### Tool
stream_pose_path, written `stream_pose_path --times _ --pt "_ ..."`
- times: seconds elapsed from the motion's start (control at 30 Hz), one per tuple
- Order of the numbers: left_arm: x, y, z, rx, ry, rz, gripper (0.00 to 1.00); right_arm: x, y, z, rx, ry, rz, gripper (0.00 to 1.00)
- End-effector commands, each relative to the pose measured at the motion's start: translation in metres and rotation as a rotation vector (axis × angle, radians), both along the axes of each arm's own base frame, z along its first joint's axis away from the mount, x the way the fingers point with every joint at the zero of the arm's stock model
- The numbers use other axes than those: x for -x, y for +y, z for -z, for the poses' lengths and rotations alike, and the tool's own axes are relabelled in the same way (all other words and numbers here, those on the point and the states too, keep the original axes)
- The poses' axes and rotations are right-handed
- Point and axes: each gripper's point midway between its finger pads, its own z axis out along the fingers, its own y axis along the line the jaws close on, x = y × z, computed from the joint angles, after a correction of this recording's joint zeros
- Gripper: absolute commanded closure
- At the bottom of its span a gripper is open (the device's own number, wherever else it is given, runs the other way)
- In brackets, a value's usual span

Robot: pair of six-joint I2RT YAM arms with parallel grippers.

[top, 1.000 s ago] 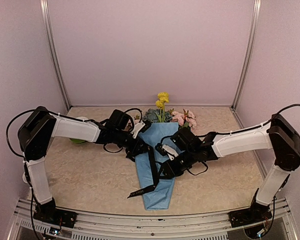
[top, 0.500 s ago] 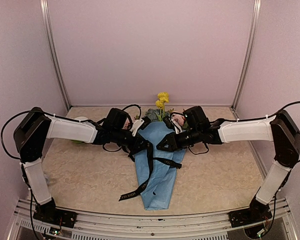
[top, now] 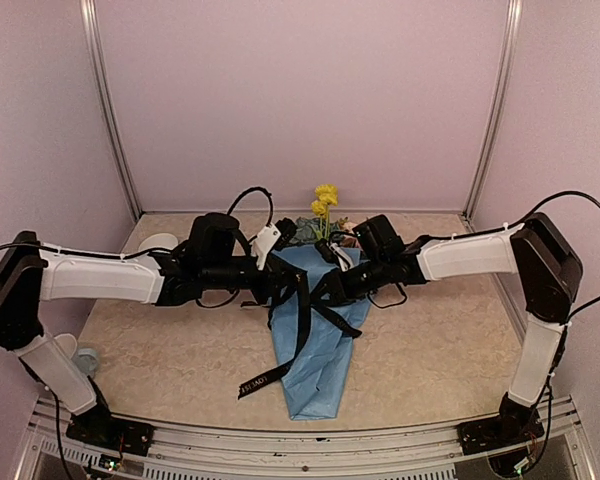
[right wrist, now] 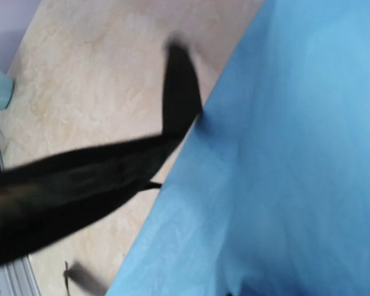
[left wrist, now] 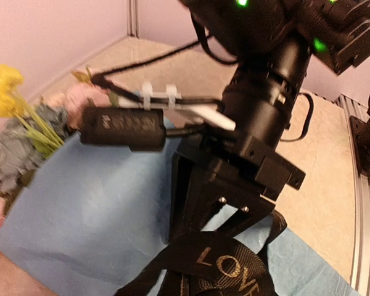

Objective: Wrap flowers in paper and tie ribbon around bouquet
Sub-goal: Cross the ribbon over the folded bouquet.

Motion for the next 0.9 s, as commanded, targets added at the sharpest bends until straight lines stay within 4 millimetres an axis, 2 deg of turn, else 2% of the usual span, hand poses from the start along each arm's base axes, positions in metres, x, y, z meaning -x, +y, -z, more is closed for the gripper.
stream_pose_path --times 0.0,0.27,0.4,0.57,0.87 --pt "-0.013 0.011 -0.039 0.064 -0.184 -0.088 1.00 0.004 -0.002 0.002 -0.028 -0.004 -0.061 0.73" --pt "-0.017 0.008 -0.011 0.012 -0.173 -0.119 1.00 0.057 0.009 -0.004 -0.243 0.040 -0.335 0.75" --pt "-0.018 0.004 0.003 -0.020 -0.162 -0.116 1.00 0.064 0.004 -0.002 -0.262 0.030 -0.355 0.75" --pt "-0.018 0.004 0.027 -0.070 -0.120 -0.113 1.00 0.073 0.006 -0.004 -0.328 0.056 -0.404 0.75" --pt "-0.021 0.003 0.041 -0.096 -0.101 -0.118 1.00 0.085 0.003 -0.019 -0.398 0.007 -0.440 0.73"
